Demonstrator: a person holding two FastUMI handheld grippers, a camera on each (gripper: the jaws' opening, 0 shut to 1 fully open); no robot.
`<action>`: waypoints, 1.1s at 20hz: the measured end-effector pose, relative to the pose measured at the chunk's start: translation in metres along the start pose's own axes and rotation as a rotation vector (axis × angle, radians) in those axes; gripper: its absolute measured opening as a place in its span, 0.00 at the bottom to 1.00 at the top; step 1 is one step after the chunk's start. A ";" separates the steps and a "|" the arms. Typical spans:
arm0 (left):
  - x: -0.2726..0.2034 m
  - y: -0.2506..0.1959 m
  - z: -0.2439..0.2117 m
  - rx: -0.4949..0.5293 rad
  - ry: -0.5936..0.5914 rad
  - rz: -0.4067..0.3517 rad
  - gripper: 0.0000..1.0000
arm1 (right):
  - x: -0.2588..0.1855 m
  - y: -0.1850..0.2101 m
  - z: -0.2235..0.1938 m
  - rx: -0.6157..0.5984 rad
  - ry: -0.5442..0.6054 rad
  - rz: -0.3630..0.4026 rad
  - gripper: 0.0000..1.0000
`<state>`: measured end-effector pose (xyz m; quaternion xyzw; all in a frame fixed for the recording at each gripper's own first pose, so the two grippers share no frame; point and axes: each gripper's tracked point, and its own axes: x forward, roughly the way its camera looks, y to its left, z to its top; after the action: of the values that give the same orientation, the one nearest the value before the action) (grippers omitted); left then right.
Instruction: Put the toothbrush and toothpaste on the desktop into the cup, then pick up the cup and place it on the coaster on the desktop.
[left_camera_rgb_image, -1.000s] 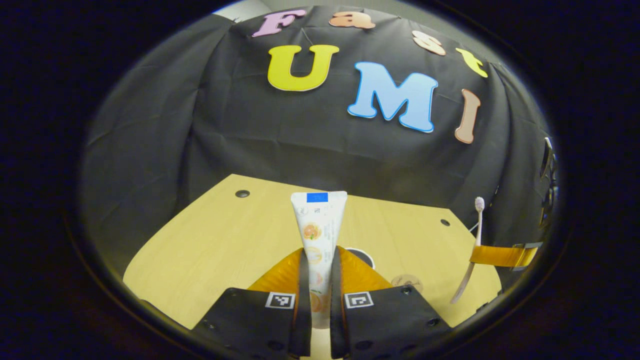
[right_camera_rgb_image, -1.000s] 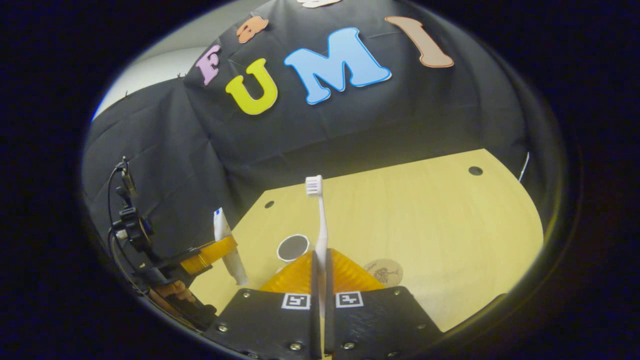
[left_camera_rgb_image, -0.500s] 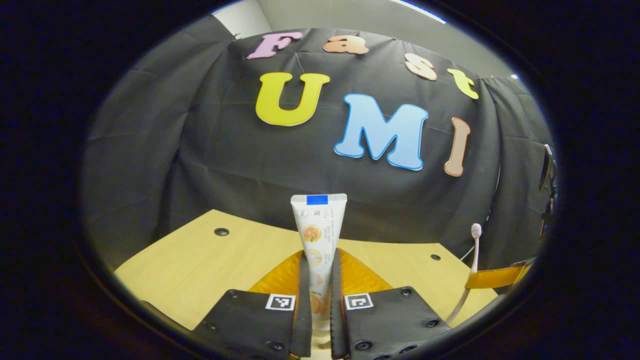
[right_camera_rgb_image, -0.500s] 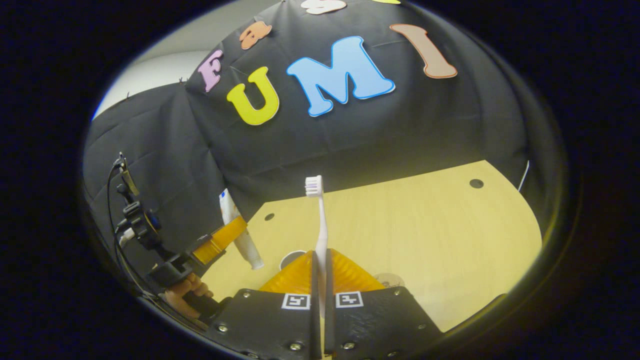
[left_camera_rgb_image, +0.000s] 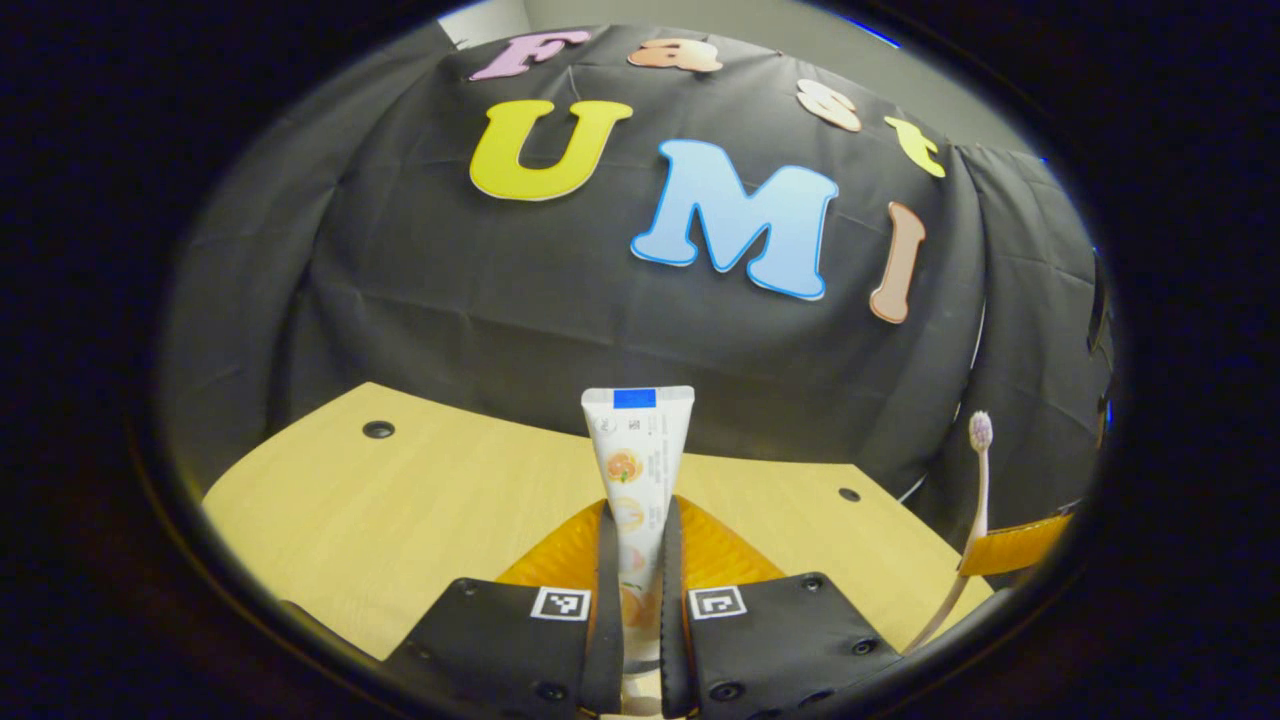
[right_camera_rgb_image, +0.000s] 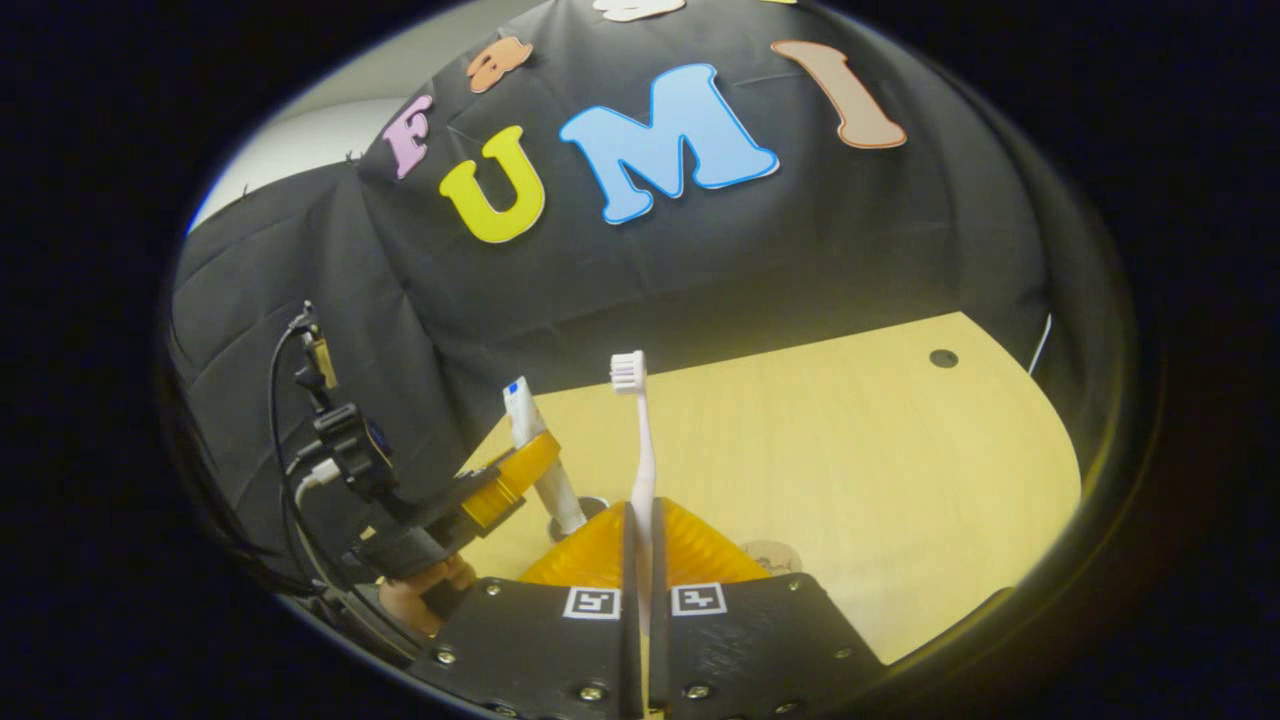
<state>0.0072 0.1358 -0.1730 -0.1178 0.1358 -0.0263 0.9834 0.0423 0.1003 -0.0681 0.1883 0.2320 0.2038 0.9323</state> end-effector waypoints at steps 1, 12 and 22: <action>0.001 -0.001 -0.007 0.012 0.010 -0.006 0.22 | 0.000 0.001 -0.001 -0.001 0.002 0.005 0.04; 0.003 0.022 -0.059 0.029 0.178 0.037 0.32 | 0.005 0.013 -0.015 -0.022 0.033 0.027 0.04; -0.016 0.014 -0.068 0.014 0.223 0.014 0.81 | 0.012 0.018 -0.016 -0.030 0.027 0.037 0.04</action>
<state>-0.0265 0.1358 -0.2359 -0.1064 0.2452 -0.0335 0.9630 0.0383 0.1249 -0.0773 0.1759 0.2379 0.2271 0.9278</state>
